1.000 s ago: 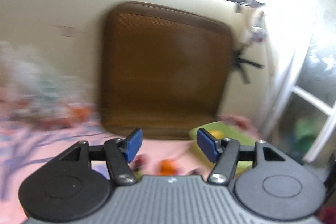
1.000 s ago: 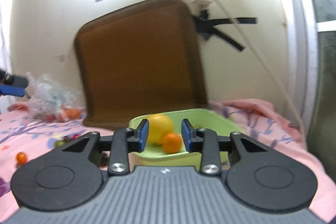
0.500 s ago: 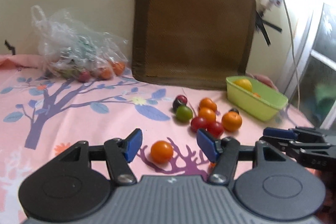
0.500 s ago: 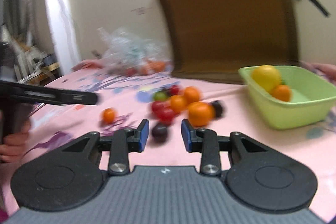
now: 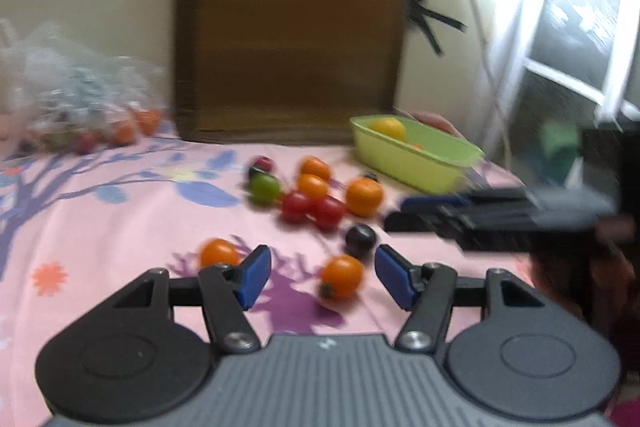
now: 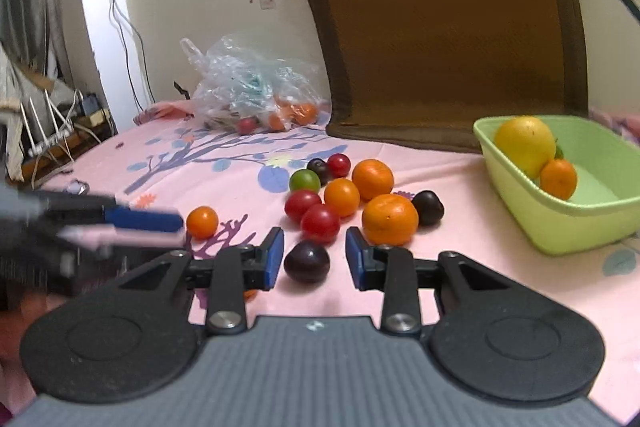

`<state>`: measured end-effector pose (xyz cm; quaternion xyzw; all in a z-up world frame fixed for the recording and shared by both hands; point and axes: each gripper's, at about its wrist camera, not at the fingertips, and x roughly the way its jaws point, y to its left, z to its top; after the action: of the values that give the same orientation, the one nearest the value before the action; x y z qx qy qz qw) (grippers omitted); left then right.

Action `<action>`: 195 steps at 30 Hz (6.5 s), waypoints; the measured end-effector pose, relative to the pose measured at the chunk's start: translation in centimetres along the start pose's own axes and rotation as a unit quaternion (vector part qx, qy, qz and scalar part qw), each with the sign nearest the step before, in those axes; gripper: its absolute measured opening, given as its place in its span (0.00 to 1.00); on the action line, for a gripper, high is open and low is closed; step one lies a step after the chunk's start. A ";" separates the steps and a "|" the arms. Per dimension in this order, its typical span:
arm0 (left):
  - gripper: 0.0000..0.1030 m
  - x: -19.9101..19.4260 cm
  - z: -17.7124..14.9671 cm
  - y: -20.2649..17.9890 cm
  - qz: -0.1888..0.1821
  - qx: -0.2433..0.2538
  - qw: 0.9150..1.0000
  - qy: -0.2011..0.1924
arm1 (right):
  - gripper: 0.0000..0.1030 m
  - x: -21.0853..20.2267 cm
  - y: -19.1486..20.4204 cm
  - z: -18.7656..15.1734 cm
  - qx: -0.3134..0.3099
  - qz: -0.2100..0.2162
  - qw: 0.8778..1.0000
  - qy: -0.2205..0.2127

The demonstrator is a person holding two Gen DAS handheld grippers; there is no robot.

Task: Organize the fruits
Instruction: 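Grasp a dark plum with the right tool while the left tool grasps an orange cherry tomato, then lower the plum and tomato into the green bowl and open both tools, then grasp a red tomato with the right tool while the left tool grasps an orange tomato, then lower both tomatoes into the green bowl and open both tools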

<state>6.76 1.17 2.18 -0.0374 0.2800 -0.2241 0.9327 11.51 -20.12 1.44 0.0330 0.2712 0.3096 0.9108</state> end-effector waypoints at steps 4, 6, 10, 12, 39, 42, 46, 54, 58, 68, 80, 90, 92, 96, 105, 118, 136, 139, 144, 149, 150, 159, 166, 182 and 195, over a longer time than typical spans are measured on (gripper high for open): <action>0.58 1.5 -0.8 -1.4 0.009 0.029 0.999 0.024 | 0.36 0.4 -0.1 -0.1 0.010 0.019 1.000 0.010; 0.58 2.1 -0.9 -1.3 0.008 0.023 0.999 0.032 | 0.36 0.9 0.3 -0.2 0.005 0.024 1.000 0.016; 0.58 2.6 -0.6 -1.2 0.008 0.018 0.999 0.036 | 0.36 1.8 0.3 -0.6 0.000 0.013 0.999 0.032; 0.58 3.1 -0.5 -1.4 0.013 0.021 0.999 0.038 | 0.37 2.3 -0.2 -0.7 0.015 0.010 0.999 0.045; 0.32 16.2 12.2 -9.7 -0.068 0.053 0.996 0.027 | 0.32 -4.5 -13.5 1.6 0.046 -0.213 0.971 -0.094; 0.32 18.5 12.4 -10.2 -0.071 0.047 0.996 0.041 | 0.32 -4.2 -14.3 1.2 0.053 -0.214 0.971 -0.095; 0.33 20.4 12.1 -10.3 -0.072 0.042 0.995 0.061 | 0.32 -3.1 -14.4 1.1 0.042 -0.218 0.971 -0.086; 0.50 20.5 12.4 -9.7 -0.066 0.023 0.996 0.058 | 0.42 -4.1 -14.3 0.8 0.053 -0.229 0.967 -0.099; 0.50 16.1 13.3 -8.1 -0.073 -0.005 0.997 0.018 | 0.41 -4.8 -13.7 0.5 0.045 -0.225 0.967 -0.112; 0.51 -2.1 8.9 2.4 0.101 -0.088 0.989 -0.069 | 0.41 -7.4 -10.5 0.2 0.012 -0.184 0.966 -0.183; 0.55 -3.0 2.3 6.0 0.131 -0.112 0.985 -0.015 | 0.41 -3.9 -3.4 -0.2 0.022 -0.081 0.994 -0.073; 0.55 0.8 0.9 4.9 0.105 -0.064 0.992 0.005 | 0.41 1.8 2.8 0.1 -0.074 -0.055 0.996 -0.011; 0.55 1.3 0.7 4.9 0.110 -0.059 0.992 0.009 | 0.41 3.1 3.2 0.4 -0.083 -0.056 0.995 -0.001; 0.51 1.9 0.4 5.3 0.108 -0.060 0.992 0.018 | 0.41 5.3 3.2 0.6 -0.092 -0.077 0.992 0.029; 0.29 2.7 0.4 5.2 0.103 -0.055 0.993 0.029 | 0.31 5.8 2.8 0.4 -0.076 -0.081 0.993 0.049; 0.29 1.5 -0.9 -0.4 0.032 -0.035 0.999 0.022 | 0.31 -1.9 3.2 -2.8 -0.059 -0.087 0.994 -0.006; 0.32 3.4 -1.9 -5.1 0.026 0.020 0.999 0.039 | 0.32 -3.8 1.7 -5.2 -0.033 -0.100 0.994 0.010; 0.32 3.4 -1.9 -5.2 0.025 0.019 0.999 0.038 | 0.32 -3.8 1.7 -5.2 -0.031 -0.098 0.995 0.012; 0.33 3.4 -1.9 -5.1 0.025 0.022 0.999 0.039 | 0.32 -3.7 1.6 -5.2 -0.032 -0.095 0.995 0.017; 0.34 3.5 -1.9 -5.2 0.028 0.029 0.998 0.040 | 0.32 -3.7 1.6 -5.2 -0.032 -0.094 0.995 0.019; 0.34 3.5 -1.9 -5.2 0.029 0.031 0.998 0.040 | 0.32 -3.7 1.6 -5.3 -0.032 -0.094 0.995 0.019; 0.29 4.3 0.4 -5.5 -0.005 0.017 0.999 0.036 | 0.31 -5.4 0.0 -4.4 -0.006 -0.100 0.994 -0.033; 0.29 8.8 8.7 -8.3 -0.039 0.039 0.998 0.002 | 0.31 -7.0 -5.9 -0.1 0.004 -0.172 0.980 -0.102; 0.48 20.9 12.5 -9.8 -0.052 0.016 0.997 0.056 | 0.48 -3.5 -11.5 0.8 0.026 -0.204 0.974 -0.094; 0.48 5.0 11.6 -1.1 -0.011 -0.053 0.996 -0.075 | 0.48 -7.7 -11.0 -0.1 0.058 -0.201 0.959 -0.193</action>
<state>16.25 -2.65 9.61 -0.1068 0.2202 -0.2160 0.9452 12.41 -33.51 2.49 0.0901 0.1089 0.0919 0.9857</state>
